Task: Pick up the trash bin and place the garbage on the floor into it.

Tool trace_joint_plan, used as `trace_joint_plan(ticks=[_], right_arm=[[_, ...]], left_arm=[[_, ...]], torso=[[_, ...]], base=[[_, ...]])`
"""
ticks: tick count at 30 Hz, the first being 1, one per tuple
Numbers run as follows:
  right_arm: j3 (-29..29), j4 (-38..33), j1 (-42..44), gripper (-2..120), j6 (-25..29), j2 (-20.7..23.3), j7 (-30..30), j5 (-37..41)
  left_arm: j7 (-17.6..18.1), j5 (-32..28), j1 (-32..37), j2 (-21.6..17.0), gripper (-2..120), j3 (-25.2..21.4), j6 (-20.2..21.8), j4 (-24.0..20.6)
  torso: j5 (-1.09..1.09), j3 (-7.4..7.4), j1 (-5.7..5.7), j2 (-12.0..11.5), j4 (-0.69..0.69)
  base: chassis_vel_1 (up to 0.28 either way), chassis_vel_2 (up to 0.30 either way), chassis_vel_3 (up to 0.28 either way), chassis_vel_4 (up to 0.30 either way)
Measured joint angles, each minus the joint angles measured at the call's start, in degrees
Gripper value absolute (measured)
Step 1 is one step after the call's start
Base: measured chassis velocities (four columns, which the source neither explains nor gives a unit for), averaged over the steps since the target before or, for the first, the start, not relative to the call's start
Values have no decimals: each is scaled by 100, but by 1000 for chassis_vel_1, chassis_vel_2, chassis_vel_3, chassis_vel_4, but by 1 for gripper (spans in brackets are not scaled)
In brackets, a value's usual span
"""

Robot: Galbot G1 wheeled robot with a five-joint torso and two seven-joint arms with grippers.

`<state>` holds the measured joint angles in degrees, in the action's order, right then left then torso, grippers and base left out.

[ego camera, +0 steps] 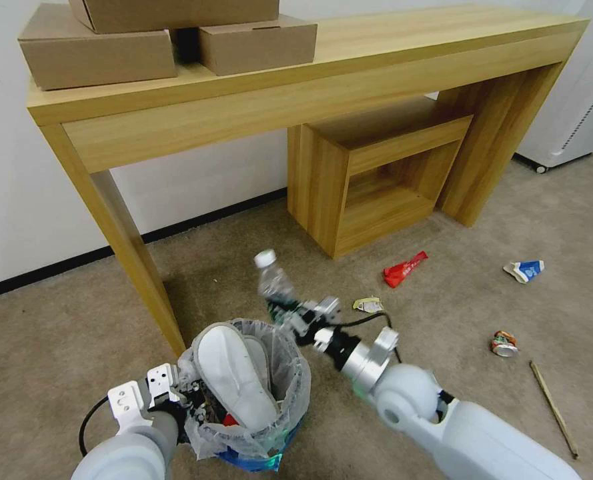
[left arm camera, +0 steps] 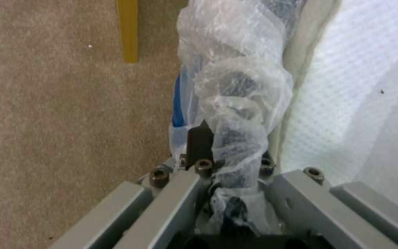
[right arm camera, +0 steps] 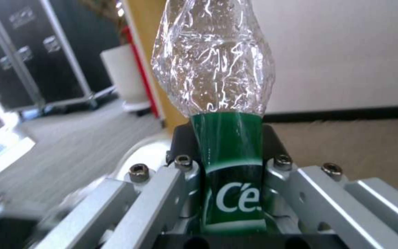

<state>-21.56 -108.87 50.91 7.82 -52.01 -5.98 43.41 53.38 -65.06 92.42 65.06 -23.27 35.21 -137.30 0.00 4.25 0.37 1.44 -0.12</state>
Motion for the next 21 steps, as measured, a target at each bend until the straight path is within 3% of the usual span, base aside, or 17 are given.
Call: trace_joint_plan(ticks=[7, 17, 21], right_arm=[[-725, 85, -274, 13, -135, -111, 121, -54], [-1234, 107, -556, 13, -235, -82, 214, 89], [-1239, 109, -594, 22, -215, -52, 5, 40]], left_arm=[[15, 20, -16, 59, 0, 33, 0, 62], [25, 110, -34, 161, 0, 102, 5, 109], [28, 128, -31, 179, 0, 103, 11, 112]], torso=[[0, 0, 0, 0, 0], [1, 0, 0, 0, 0], [1, 0, 0, 0, 0]], base=[[0, 0, 0, 0], [0, 0, 0, 0], [0, 0, 0, 0]])
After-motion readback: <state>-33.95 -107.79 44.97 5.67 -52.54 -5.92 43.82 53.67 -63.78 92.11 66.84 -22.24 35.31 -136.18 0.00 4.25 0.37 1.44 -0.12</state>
